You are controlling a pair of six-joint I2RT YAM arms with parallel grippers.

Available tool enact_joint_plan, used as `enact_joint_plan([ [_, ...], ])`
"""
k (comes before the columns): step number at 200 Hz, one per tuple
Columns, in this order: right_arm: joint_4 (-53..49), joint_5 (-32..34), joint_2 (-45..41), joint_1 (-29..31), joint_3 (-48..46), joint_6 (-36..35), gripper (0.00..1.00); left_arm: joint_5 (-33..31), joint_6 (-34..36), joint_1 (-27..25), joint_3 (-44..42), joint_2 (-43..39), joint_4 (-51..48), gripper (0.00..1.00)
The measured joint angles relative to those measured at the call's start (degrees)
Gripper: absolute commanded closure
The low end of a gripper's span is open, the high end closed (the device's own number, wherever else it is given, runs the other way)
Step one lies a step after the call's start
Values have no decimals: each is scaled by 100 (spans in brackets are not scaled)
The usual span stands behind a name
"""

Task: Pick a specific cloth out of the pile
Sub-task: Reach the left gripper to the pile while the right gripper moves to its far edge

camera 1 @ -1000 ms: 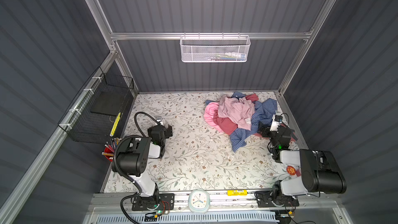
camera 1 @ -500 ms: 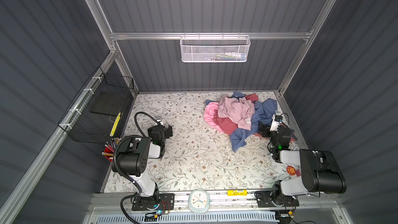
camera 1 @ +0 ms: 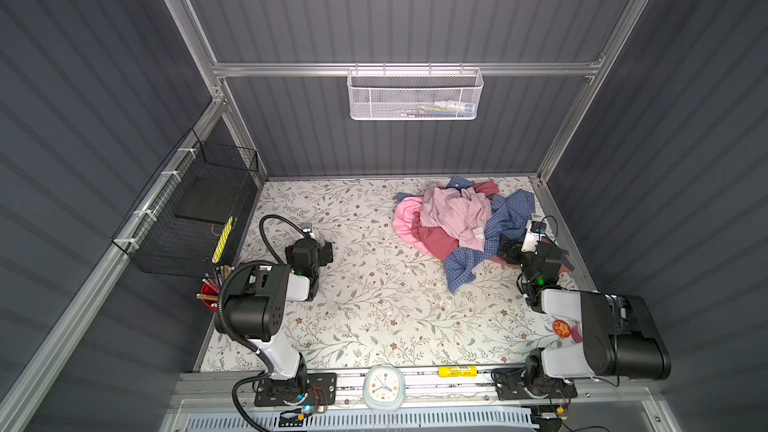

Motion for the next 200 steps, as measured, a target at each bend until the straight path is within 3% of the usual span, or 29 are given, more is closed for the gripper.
enact_joint_plan([
  [22, -1252, 125, -479, -260, 872, 452, 1, -133, -507, 79, 2068, 291, -2175, 0],
  [40, -1982, 24, -656, -496, 1550, 833, 1, 203, -782, 114, 3526, 678, -3084, 0],
  [58, -2750, -345, -612, -570, 2208, 1062, 1, 669, -1082, 133, 4273, 898, -3545, 0],
  [124, -4614, -1290, -426, -431, 3560, 1523, 5, 1613, -1880, -149, 4804, 1084, -3834, 0],
  [200, -6214, -1102, -94, 275, 4175, 1526, 15, 2013, -1998, -1373, 4804, 1099, -3858, 2],
])
